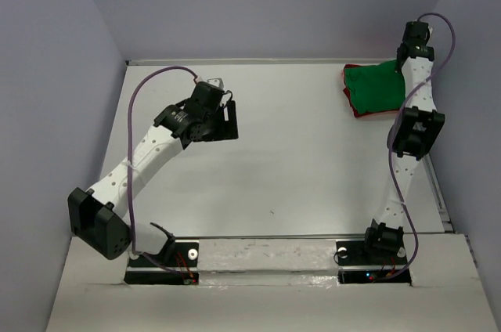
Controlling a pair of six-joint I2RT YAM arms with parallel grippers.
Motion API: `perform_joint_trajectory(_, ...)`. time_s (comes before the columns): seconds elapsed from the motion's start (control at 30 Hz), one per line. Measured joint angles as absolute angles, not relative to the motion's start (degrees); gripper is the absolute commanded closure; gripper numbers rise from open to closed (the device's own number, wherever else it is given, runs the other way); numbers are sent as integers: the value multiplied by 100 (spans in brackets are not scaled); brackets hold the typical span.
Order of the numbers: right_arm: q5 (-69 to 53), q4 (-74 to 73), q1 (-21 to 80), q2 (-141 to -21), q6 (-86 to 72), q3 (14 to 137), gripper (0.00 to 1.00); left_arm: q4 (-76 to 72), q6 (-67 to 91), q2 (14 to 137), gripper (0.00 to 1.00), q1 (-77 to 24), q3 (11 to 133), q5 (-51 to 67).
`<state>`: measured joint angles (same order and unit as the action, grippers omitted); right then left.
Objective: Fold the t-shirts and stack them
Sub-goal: Neatly place the folded tshirt to the corner
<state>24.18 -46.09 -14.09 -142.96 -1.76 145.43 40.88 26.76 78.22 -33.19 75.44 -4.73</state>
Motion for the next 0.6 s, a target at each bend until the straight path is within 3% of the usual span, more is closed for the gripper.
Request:
perform_joint_trajectory(0.4,2425,-4558,-392,-12370,-200,13758,100,3568,2705,7343,16,-3317,7446,-1022)
perform_joint_trajectory(0.5,2152,-4622,-110,-12011,-368,13513,85,3352,2705,7343,16,-3319,7356,-1114)
perform_joint_trajectory(0.53,1999,-4609,-3,-11883,-443,13353,70,3317,2705,7347,16,-3319,7341,-1131)
perform_joint_trajectory(0.6,1772,-4648,145,-11649,-580,12949,55,3236,2700,7378,16,-3319,7341,-1210)
